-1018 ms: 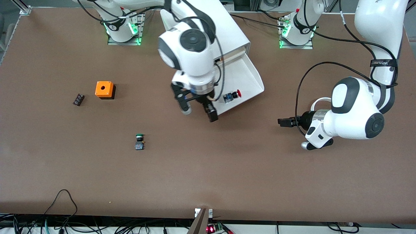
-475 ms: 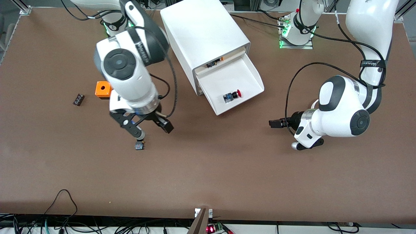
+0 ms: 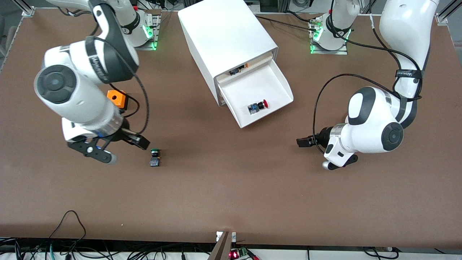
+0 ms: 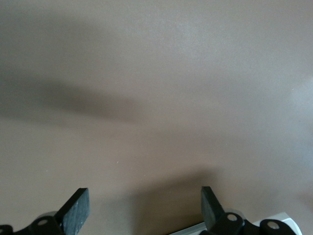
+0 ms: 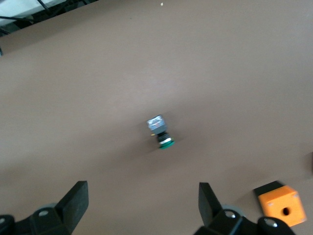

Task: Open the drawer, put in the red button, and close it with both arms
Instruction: 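Withdraw the right gripper from the drawer while the left gripper draws back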

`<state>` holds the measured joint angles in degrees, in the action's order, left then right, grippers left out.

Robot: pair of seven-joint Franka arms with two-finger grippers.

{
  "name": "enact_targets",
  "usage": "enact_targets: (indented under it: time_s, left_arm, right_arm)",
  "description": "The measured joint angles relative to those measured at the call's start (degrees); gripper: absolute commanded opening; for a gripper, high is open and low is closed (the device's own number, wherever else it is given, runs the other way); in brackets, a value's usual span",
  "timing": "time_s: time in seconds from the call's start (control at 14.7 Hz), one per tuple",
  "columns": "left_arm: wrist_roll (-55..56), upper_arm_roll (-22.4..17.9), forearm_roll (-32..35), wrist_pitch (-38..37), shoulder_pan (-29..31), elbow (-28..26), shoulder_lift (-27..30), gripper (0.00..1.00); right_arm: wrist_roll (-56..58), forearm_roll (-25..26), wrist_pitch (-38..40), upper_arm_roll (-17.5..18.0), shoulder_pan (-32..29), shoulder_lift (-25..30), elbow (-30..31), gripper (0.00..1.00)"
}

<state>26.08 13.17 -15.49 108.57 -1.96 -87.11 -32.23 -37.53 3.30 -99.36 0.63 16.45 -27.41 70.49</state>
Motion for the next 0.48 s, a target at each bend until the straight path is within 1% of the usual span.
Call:
enact_targets:
  time_s: [0.2, 0.34, 0.48]
  left_arm:
    - [3.6, 0.0, 2.2, 1.0, -0.8, -1.0, -0.5, 1.0]
    - [9.2, 0.1, 3.3, 4.5, -2.6, -3.0, -0.6, 1.0]
    - [16.2, 0.3, 3.5, 8.6, -5.7, -5.5, -0.6, 1.0]
  right_arm:
    - [7.3, 0.0, 0.0, 0.0, -3.4, 3.3, 4.1, 1.0]
    - [11.7, 0.0, -0.1, 0.0, -5.3, 5.6, 6.7, 1.0]
    - [16.3, 0.0, -0.8, 0.0, -7.2, 8.4, 10.2, 1.0]
